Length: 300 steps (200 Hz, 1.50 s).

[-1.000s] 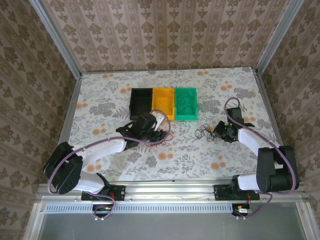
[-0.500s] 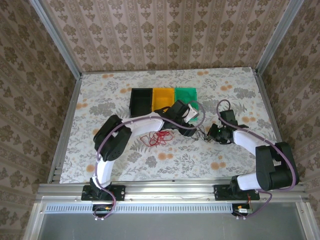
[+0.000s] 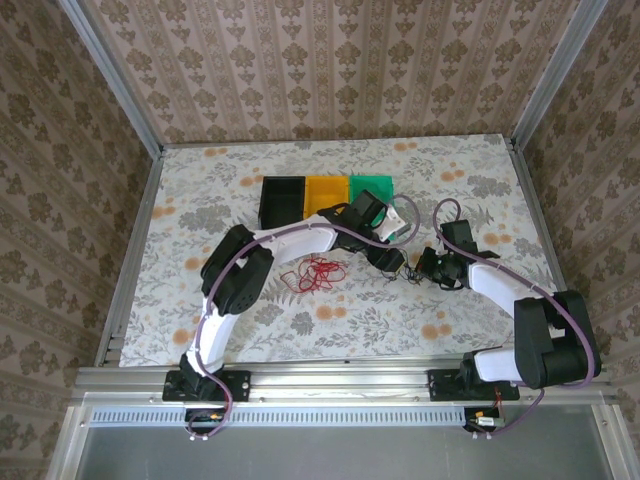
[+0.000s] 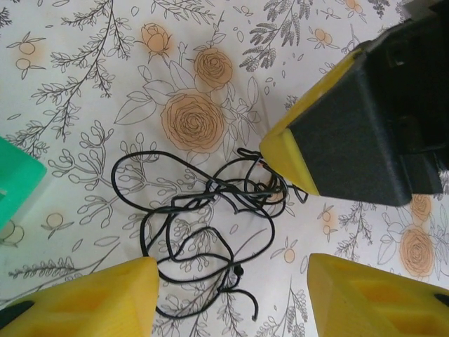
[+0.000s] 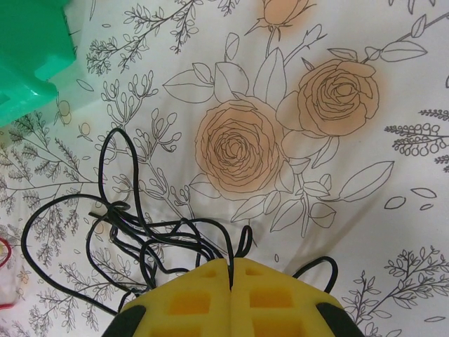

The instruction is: Untangle the cables

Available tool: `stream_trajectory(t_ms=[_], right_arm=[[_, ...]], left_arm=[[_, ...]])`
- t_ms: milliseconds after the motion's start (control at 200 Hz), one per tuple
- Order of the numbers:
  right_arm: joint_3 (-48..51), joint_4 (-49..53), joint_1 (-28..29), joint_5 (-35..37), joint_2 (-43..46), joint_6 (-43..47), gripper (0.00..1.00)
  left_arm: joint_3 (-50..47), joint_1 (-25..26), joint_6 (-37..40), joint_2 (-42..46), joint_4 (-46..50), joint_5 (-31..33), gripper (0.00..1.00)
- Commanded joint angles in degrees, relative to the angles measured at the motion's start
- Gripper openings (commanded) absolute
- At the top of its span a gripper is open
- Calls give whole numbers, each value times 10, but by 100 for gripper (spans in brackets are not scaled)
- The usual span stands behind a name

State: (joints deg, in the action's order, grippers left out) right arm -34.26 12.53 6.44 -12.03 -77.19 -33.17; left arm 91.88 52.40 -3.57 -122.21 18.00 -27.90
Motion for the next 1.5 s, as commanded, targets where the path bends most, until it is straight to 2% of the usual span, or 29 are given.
stream_trajectory(t_ms=[0, 305, 535, 755, 905, 1045, 1135, 1295, 1495], right_arm=[[8, 5, 2, -1, 15, 9, 3], [12, 14, 1, 10, 29, 15, 3], [14, 18, -3, 17, 30, 13, 2], [15, 16, -4, 18, 28, 15, 2], [16, 18, -4, 19, 30, 15, 2], [14, 16, -4, 19, 30, 14, 2], [14, 14, -5, 20, 30, 14, 2], [17, 10, -6, 21, 33, 7, 2], [23, 22, -22, 48, 36, -30, 2]], left_arm=[[10, -4, 8, -23, 24, -3, 58], [13, -4, -4, -40, -5, 32, 58], [-15, -4, -25, -24, -41, 84, 60], [8, 2, -9, -42, -29, 50, 57], [27, 7, -5, -63, -14, 39, 49], [48, 9, 2, -81, 17, 56, 46], [50, 14, 9, -83, 33, 80, 38], [40, 22, 16, -75, 30, 113, 0], [-63, 13, -36, 7, -99, 183, 0]])
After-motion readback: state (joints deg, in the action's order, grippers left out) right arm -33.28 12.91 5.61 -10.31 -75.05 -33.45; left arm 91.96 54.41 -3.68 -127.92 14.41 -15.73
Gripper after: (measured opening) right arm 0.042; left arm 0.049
